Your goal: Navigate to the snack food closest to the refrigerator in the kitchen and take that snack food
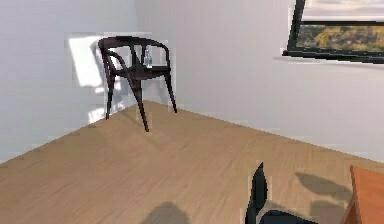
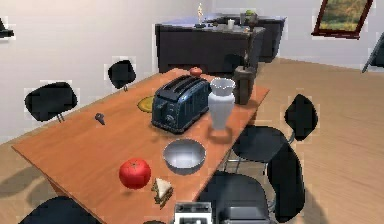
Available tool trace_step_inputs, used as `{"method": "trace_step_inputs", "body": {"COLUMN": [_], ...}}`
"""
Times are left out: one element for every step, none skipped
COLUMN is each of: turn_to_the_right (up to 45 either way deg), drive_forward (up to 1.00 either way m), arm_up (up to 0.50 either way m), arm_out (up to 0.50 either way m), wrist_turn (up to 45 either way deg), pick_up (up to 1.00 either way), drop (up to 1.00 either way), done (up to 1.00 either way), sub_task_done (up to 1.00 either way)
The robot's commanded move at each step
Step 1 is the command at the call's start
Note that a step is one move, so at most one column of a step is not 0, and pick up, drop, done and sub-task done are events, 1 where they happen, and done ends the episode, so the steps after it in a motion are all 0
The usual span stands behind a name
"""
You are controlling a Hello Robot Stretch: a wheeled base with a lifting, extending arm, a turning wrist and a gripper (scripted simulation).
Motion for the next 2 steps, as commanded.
{"method": "trace_step_inputs", "body": {"turn_to_the_right": [0.0,0.0], "drive_forward": [0.00,0.00], "arm_up": [0.00,0.00], "arm_out": [0.18,0.00], "wrist_turn": [0.0,45.0], "pick_up": [0.00,0.00], "drop": [0.00,0.00], "done": [0.00,0.00], "sub_task_done": [0.00,0.00]}}
